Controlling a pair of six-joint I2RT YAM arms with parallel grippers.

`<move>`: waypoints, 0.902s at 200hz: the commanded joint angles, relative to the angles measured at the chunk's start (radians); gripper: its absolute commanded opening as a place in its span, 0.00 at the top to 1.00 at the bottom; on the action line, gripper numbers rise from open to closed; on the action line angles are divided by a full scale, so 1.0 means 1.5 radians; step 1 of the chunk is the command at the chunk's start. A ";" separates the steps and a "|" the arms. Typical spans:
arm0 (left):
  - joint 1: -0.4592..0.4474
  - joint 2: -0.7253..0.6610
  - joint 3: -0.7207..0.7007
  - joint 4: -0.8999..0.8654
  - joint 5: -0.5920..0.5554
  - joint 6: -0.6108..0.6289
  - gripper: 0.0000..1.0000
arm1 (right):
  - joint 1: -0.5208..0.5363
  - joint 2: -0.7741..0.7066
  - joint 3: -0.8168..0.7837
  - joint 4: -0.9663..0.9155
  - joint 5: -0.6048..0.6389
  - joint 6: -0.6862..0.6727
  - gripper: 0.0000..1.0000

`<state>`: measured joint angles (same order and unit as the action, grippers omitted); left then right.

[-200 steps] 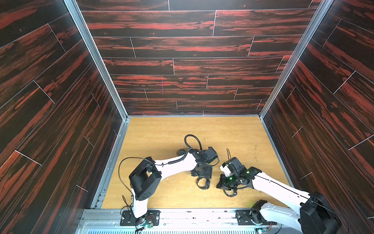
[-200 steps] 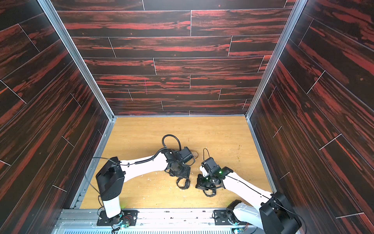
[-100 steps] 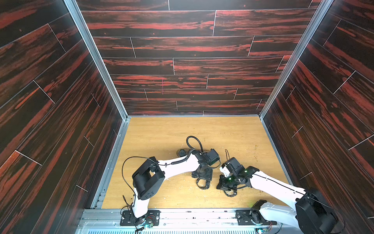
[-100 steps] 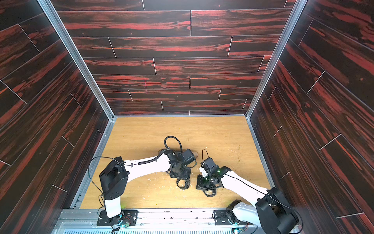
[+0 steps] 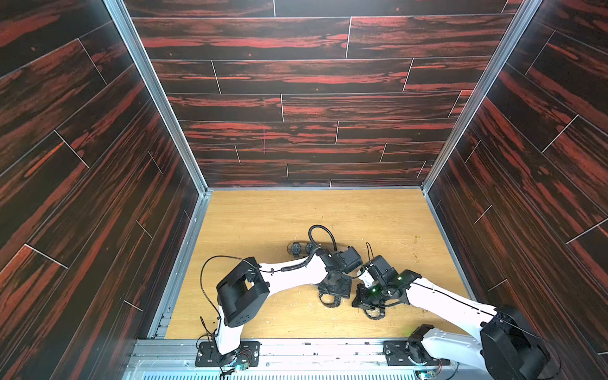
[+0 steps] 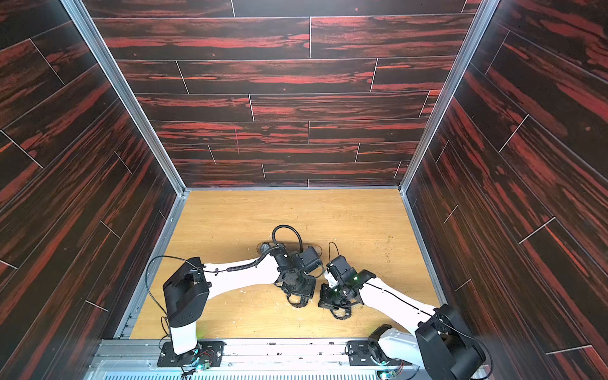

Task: Place watch on stand
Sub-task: Pick up the watch at the center of the board.

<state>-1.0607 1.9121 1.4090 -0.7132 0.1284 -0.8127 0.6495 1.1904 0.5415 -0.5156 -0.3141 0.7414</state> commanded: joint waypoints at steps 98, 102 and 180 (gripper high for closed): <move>-0.009 0.023 -0.035 0.050 0.022 -0.023 0.81 | -0.001 -0.028 -0.018 -0.022 -0.001 0.003 0.91; -0.009 0.024 -0.034 0.050 0.023 -0.023 0.82 | -0.002 -0.029 -0.018 -0.023 -0.001 0.001 0.91; -0.003 0.012 0.050 -0.002 0.025 0.015 0.91 | -0.005 -0.078 0.013 -0.054 0.002 -0.007 0.91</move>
<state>-1.0683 1.9491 1.4174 -0.6575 0.1650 -0.8288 0.6495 1.1019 0.5228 -0.5495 -0.3061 0.7467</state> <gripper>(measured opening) 0.199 0.091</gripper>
